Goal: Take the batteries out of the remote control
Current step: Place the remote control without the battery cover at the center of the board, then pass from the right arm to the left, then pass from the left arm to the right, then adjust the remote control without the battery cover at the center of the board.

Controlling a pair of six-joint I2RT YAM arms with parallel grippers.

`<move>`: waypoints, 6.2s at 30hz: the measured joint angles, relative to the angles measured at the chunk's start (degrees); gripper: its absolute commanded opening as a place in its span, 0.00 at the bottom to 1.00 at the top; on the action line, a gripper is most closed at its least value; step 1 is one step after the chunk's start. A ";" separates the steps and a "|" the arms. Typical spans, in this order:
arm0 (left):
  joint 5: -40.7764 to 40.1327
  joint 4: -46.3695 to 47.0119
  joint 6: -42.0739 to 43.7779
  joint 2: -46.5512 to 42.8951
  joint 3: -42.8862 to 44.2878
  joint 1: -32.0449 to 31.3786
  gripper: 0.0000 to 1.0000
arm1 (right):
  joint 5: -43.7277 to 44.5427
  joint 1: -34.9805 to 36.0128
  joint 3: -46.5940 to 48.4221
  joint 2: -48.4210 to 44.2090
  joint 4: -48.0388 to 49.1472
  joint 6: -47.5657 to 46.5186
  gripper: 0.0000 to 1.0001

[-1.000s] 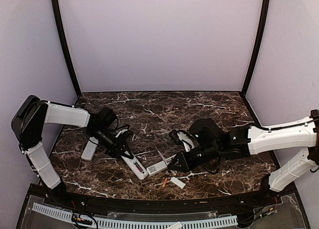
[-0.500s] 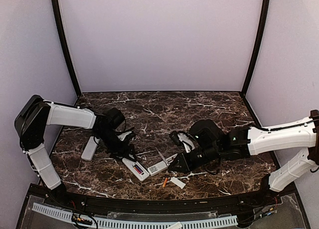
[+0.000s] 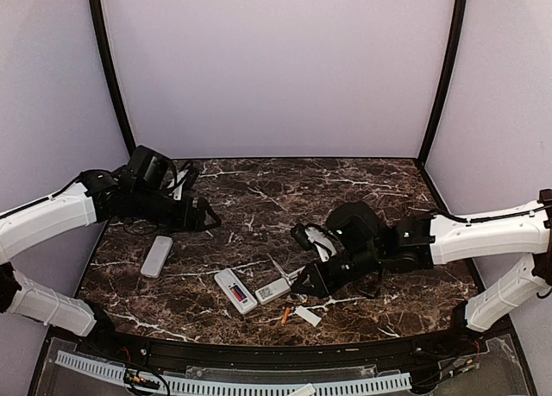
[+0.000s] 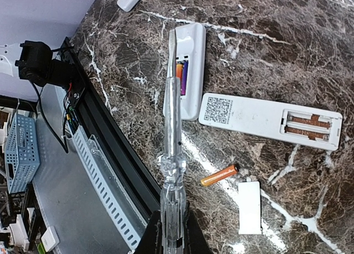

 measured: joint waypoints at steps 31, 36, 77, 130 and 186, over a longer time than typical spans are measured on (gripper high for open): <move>27.26 33.20 -31.41 -4.68 -14.73 -11.52 0.44 | 2.67 5.14 14.73 4.59 -6.97 -10.38 0.00; 27.76 33.59 -32.04 -3.43 -14.71 -12.07 0.31 | 2.64 5.14 14.95 4.79 -6.97 -10.67 0.00; 14.67 56.96 -42.77 -16.41 -22.91 -13.49 0.00 | 17.59 5.07 -0.50 -6.80 30.53 15.41 0.66; 5.84 23.26 -40.04 -17.09 -21.66 -10.88 0.85 | 20.83 5.05 3.87 -5.92 17.86 9.73 0.00; -5.09 11.80 -18.05 22.67 -4.72 -12.79 0.61 | 24.72 5.07 3.87 -5.60 11.21 10.47 0.00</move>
